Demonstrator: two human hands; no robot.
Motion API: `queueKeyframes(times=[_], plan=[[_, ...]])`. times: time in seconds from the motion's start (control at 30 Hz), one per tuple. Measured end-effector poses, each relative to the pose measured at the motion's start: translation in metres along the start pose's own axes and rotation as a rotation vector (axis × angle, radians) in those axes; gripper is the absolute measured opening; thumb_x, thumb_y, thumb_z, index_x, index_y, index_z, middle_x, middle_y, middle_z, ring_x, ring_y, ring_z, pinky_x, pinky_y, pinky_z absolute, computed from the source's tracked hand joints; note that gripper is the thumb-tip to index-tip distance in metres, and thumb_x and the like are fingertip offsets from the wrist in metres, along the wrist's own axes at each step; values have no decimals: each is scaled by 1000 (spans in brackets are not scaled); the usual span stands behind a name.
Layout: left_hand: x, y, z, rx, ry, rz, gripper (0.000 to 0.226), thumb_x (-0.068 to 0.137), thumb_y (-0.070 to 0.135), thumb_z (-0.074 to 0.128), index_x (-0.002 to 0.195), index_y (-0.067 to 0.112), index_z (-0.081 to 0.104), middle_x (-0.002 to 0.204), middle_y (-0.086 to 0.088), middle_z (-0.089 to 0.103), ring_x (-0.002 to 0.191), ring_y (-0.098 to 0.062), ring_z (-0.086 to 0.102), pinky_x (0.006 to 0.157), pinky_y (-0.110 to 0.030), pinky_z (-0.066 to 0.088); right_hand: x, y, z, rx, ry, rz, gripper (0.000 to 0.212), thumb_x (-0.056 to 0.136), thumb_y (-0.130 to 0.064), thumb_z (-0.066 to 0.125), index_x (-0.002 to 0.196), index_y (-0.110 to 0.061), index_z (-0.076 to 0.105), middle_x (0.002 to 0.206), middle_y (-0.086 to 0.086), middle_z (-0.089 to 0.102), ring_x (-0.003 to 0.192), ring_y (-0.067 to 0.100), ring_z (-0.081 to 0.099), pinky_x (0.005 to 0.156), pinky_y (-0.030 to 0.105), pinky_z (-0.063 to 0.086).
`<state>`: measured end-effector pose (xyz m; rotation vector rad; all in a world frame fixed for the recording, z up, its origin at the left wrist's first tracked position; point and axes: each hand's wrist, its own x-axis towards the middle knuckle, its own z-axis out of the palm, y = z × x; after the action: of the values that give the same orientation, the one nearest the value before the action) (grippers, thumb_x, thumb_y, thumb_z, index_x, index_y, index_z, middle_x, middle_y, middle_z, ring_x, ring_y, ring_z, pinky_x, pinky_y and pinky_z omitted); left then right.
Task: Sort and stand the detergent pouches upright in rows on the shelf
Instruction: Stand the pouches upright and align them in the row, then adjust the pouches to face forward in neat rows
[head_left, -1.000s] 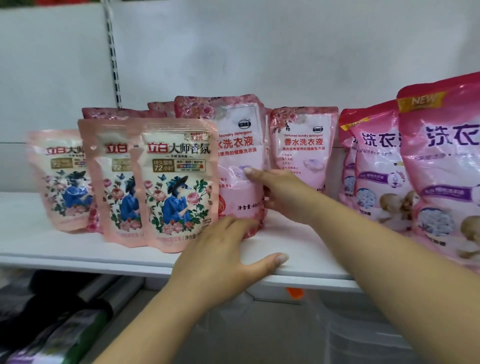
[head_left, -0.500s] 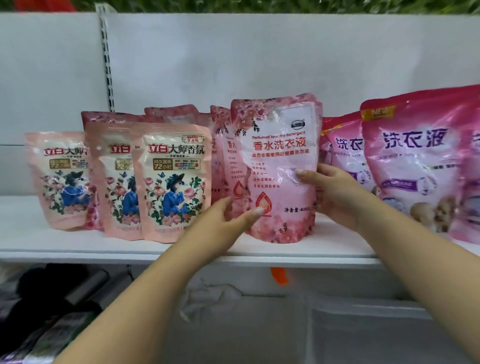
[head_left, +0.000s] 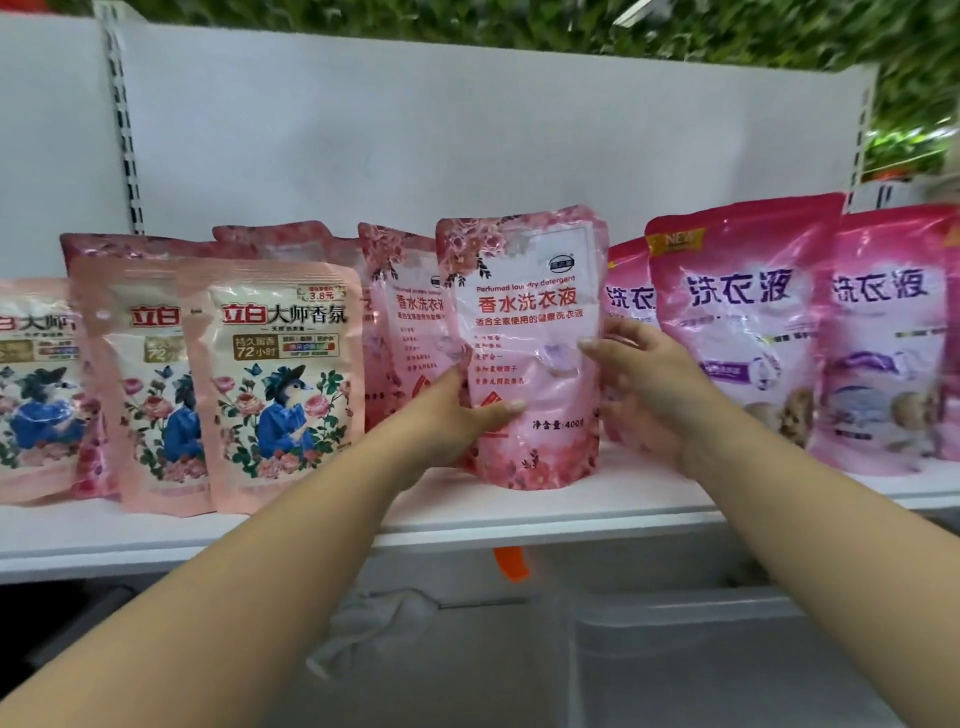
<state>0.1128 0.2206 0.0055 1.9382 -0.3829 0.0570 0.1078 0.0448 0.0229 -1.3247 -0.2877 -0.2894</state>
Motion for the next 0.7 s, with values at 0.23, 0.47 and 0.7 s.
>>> queueKeyframes(times=[0.23, 0.47, 0.7], plan=[[9, -6, -2, -13, -19, 13, 59, 49, 54, 67, 102, 36, 49, 117, 1, 62, 107, -24, 59, 98, -46, 45, 9, 1, -1, 55, 98, -13, 9, 84, -2, 58, 83, -11, 59, 60, -1, 69, 52, 9, 62, 52, 24, 53], [12, -8, -3, 114, 18, 13, 77, 66, 59, 60, 132, 23, 42, 128, 7, 53, 115, -15, 51, 104, -33, 36, 1, 23, 6, -142, -103, 117, 30, 81, -17, 65, 109, -17, 55, 95, 3, 69, 79, 17, 67, 56, 30, 54], [15, -9, -5, 25, 497, 15, 98, 79, 49, 60, 146, 18, -4, 153, -8, 14, 138, -27, 21, 112, -41, 18, 13, 32, 9, -168, 98, 45, 29, 86, -13, 60, 115, -15, 56, 102, 6, 68, 87, 22, 66, 77, 39, 53]])
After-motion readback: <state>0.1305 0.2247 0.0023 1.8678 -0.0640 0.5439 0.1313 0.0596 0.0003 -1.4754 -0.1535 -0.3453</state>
